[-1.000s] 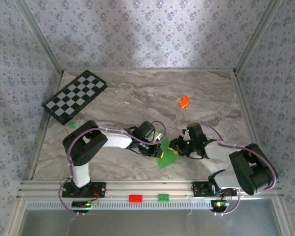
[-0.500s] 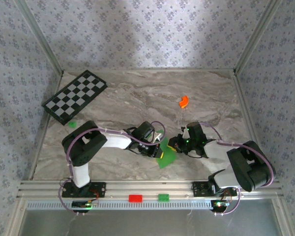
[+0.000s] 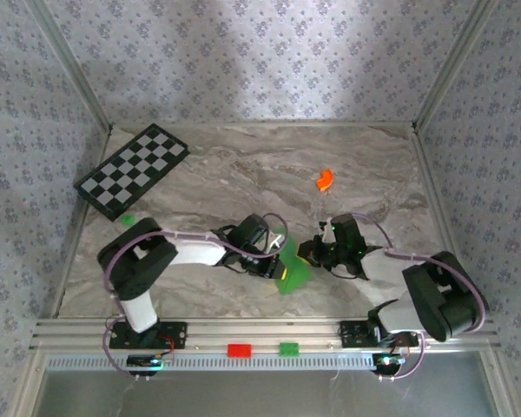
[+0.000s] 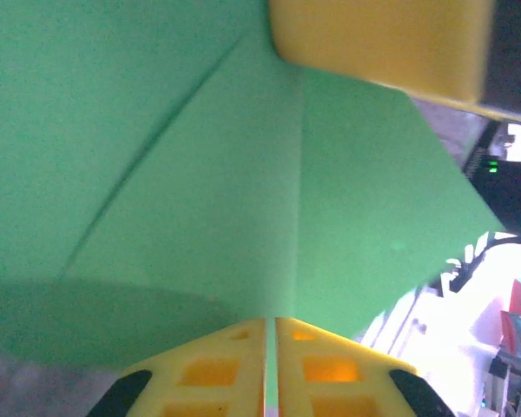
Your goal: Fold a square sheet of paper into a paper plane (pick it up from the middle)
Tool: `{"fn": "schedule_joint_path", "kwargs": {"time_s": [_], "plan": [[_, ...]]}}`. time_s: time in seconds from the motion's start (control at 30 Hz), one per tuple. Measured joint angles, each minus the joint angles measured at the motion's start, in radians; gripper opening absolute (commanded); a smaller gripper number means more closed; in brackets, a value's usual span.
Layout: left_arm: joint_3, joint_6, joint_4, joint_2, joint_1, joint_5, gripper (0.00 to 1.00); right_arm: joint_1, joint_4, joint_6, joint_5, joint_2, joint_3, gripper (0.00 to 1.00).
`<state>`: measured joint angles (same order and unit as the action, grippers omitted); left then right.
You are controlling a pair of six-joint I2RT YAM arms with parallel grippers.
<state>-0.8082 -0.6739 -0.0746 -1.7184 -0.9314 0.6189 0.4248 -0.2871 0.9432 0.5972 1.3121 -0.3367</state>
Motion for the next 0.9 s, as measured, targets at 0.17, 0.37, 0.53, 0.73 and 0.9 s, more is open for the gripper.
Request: {"fn": "schedule_joint_path", "kwargs": {"time_s": [0.17, 0.37, 0.53, 0.73, 0.9], "plan": [[0.001, 0.004, 0.033, 0.159, 0.008, -0.041, 0.18, 0.011, 0.115, -0.061, -0.059, -0.168, -0.022, 0.06], [0.034, 0.011, 0.12, 0.333, 0.051, -0.131, 0.21, 0.117, 0.406, -0.179, -0.267, -0.337, -0.179, 0.05], [0.073, 0.015, 0.247, 0.491, 0.084, -0.214, 0.24, 0.217, 0.549, -0.205, -0.456, -0.381, -0.262, 0.05], [0.19, -0.01, 0.371, 0.789, 0.135, -0.282, 0.35, 0.378, 0.704, -0.201, -0.658, -0.288, -0.359, 0.05], [0.214, -0.019, 0.547, 1.001, 0.22, -0.317, 0.4, 0.536, 0.826, -0.182, -0.83, -0.149, -0.539, 0.04]]}}
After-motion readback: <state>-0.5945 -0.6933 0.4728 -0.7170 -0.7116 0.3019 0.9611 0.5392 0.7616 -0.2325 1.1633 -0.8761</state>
